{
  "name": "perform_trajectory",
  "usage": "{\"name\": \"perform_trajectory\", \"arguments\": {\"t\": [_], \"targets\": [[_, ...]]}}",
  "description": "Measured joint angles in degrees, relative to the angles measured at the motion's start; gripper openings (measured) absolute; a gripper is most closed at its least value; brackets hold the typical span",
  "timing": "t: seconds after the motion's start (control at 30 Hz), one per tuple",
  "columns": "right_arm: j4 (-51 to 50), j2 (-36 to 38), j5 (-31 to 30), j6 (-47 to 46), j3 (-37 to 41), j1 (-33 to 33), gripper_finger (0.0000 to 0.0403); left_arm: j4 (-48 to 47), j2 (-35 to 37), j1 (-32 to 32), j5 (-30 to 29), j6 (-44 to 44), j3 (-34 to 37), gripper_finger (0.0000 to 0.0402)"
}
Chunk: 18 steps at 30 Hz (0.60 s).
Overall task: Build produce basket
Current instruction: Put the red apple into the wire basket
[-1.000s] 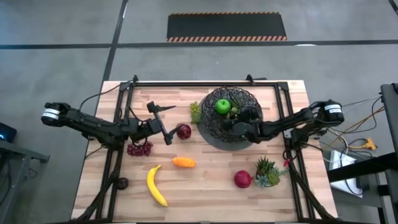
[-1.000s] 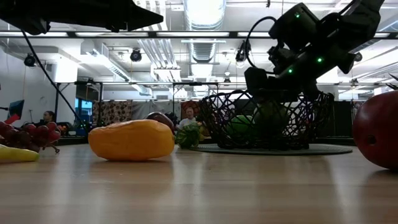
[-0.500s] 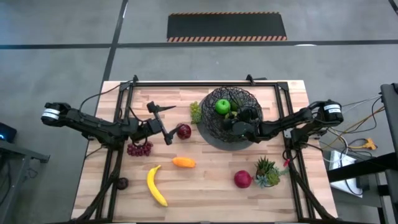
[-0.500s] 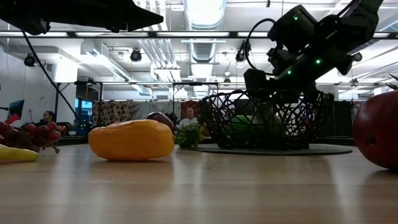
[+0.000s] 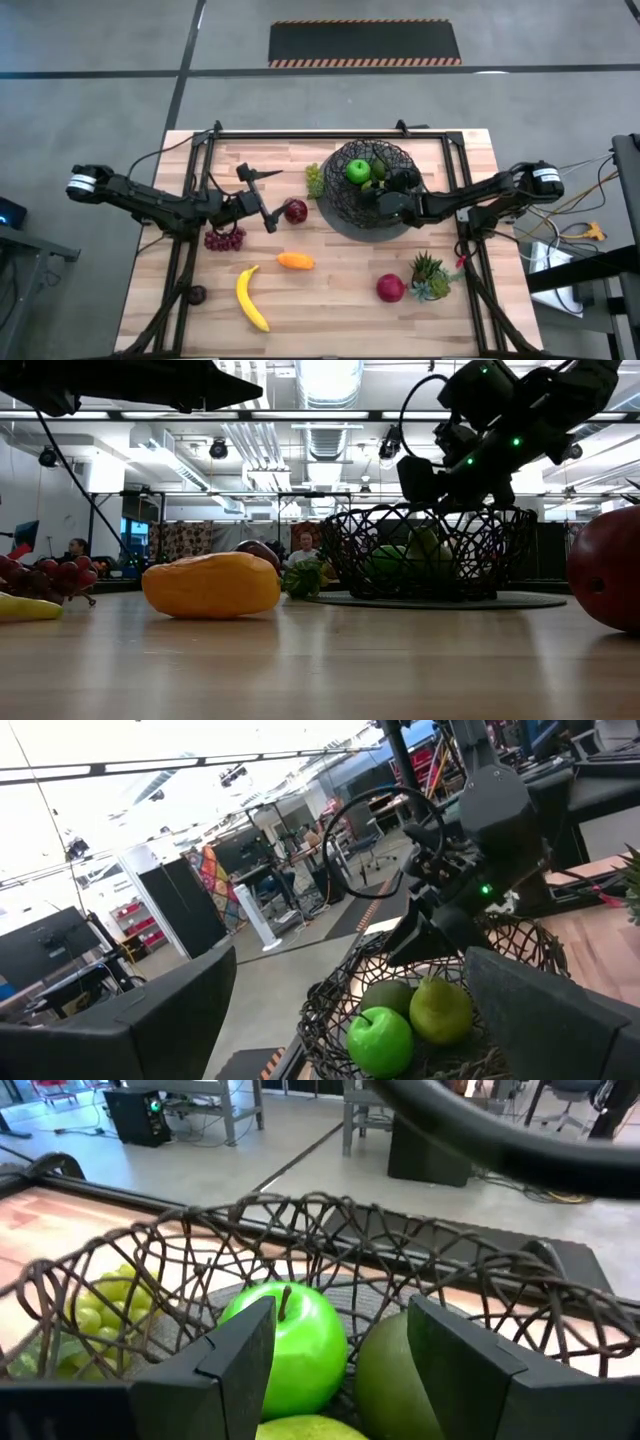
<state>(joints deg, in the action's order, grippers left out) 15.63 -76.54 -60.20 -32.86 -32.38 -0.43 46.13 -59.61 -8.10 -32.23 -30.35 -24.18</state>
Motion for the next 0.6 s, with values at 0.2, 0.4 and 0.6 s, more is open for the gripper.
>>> {"name": "perform_trajectory", "arguments": {"t": [0.2,0.4,0.6], "targets": [[-0.5,4.6,0.2,3.6,0.0,0.0,0.0214,0.1,-0.1,0.0,0.0,0.4,0.1,0.0375],[-0.4,11.5,9.8,14.1,0.0,0.0,0.0215,-0.7,-0.3,0.0,0.3,1.5,0.1,0.0375],[-0.3,18.6,29.0,23.4,0.0,1.3,0.0215,-0.8,-1.6,0.0,0.5,3.4,0.0,0.0375]]}}
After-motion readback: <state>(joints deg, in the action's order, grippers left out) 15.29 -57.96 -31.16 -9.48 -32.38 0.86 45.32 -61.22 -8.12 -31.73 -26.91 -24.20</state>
